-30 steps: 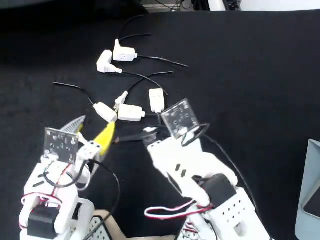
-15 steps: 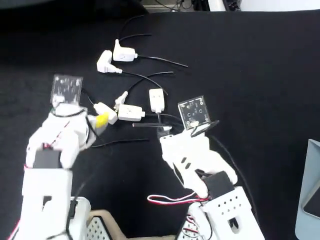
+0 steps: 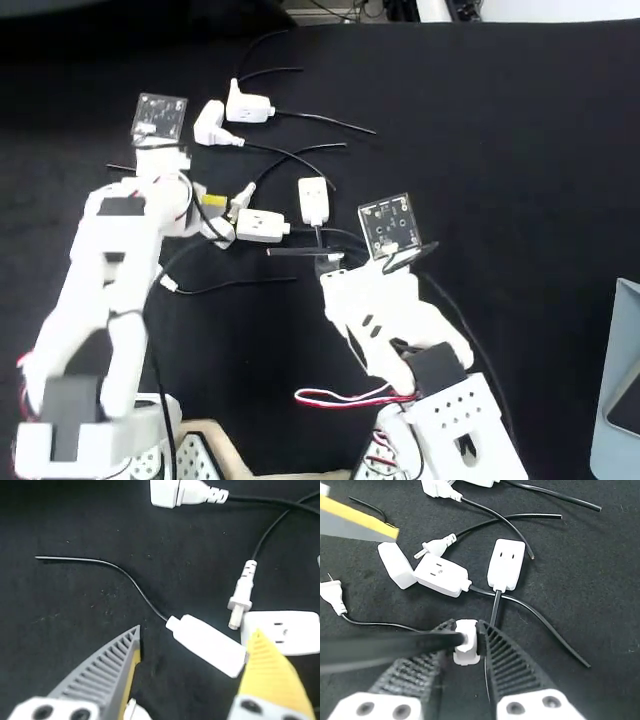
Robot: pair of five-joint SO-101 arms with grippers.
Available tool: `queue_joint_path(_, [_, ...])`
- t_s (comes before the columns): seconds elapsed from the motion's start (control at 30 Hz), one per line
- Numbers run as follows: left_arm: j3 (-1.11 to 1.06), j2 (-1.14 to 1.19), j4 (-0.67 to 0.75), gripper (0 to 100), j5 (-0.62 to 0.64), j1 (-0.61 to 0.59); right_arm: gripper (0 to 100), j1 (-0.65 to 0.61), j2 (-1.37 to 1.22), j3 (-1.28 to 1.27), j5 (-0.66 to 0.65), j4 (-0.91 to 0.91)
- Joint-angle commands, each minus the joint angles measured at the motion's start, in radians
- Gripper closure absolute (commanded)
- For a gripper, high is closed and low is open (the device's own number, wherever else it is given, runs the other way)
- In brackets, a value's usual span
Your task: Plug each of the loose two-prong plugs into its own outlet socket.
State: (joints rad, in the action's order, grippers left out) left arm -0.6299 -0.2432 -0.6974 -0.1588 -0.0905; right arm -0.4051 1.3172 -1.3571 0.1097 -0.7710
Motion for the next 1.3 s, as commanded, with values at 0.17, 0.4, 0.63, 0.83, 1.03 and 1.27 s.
queue_joint_path(0.17, [0.147, 0.218, 0.012, 67, -0.009, -0.035, 98.6, 0.014, 0.007, 0.007, 0.014, 0.017])
queue_joint_path(0.4, [0.133, 0.218, -0.112, 75, -0.137, -0.124, 98.6, 0.014, 0.007, 0.005, 0.014, 0.017])
queue_joint_path(0.63, [0.165, 0.213, -0.230, 77, -0.201, -0.128, 98.6, 0.014, 0.007, 0.005, 0.014, 0.017])
queue_joint_path(0.83, [0.274, 0.140, -0.230, 68, -0.270, -0.154, 98.6, 0.014, 0.005, 0.005, 0.014, 0.017])
queue_joint_path(1.03, [0.305, 0.106, -0.288, 64, -0.569, -0.143, 98.6, 0.014, 0.005, 0.005, 0.014, 0.017])
queue_joint_path(1.27, [0.306, 0.107, -0.384, 64, -0.999, -0.174, 98.6, 0.012, 0.001, 0.005, 0.014, 0.017])
